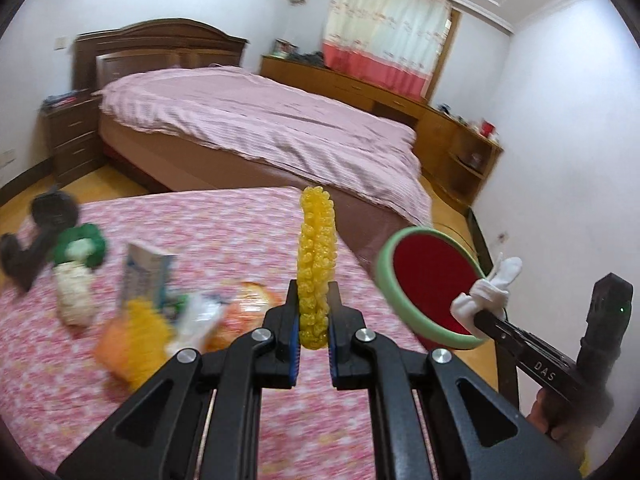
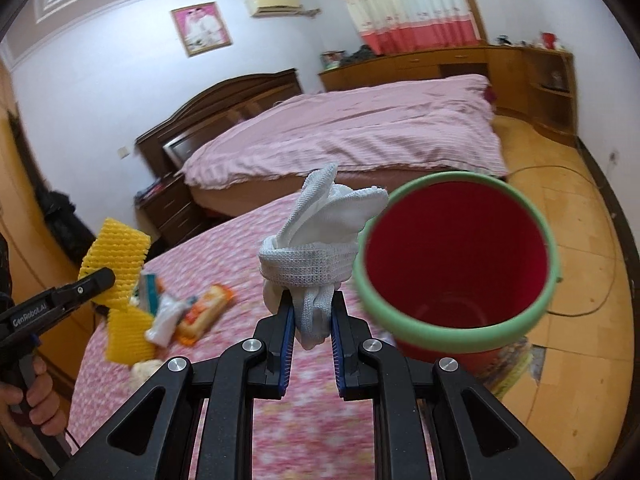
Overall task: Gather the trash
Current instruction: 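Carry the yellow foam in the left gripper over the red bucket while the right carries the white cloth, then open the left gripper to drop the foam into the bucket while the right drops the cloth, then grasp the crumpled white paper ball with the left gripper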
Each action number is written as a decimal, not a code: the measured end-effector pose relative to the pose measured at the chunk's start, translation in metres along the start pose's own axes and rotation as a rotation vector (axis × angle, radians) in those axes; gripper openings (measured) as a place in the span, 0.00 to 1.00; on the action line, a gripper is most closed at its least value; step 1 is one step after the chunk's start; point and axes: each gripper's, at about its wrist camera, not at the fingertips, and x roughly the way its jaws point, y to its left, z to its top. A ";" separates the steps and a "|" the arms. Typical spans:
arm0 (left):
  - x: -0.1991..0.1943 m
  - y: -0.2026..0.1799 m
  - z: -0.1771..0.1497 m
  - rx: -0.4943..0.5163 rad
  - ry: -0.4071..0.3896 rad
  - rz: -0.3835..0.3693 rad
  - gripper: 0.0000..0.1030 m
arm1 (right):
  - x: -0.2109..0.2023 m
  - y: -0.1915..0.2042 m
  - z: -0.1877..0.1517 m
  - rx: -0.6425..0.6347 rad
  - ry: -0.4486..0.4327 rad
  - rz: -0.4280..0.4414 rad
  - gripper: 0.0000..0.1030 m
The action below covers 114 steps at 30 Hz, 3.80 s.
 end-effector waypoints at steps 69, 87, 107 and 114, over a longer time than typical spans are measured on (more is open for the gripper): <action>0.059 -0.070 -0.023 0.052 0.139 -0.009 0.41 | -0.014 -0.080 0.000 0.162 -0.002 -0.080 0.68; -0.010 0.012 -0.059 -0.064 0.103 0.162 0.42 | -0.031 -0.022 -0.027 0.092 0.024 -0.020 0.70; -0.003 0.081 -0.102 -0.191 0.156 0.287 0.47 | -0.013 0.005 -0.050 0.052 0.103 -0.015 0.71; 0.014 0.079 -0.106 -0.193 0.181 0.255 0.48 | -0.002 0.005 -0.053 0.059 0.133 -0.023 0.71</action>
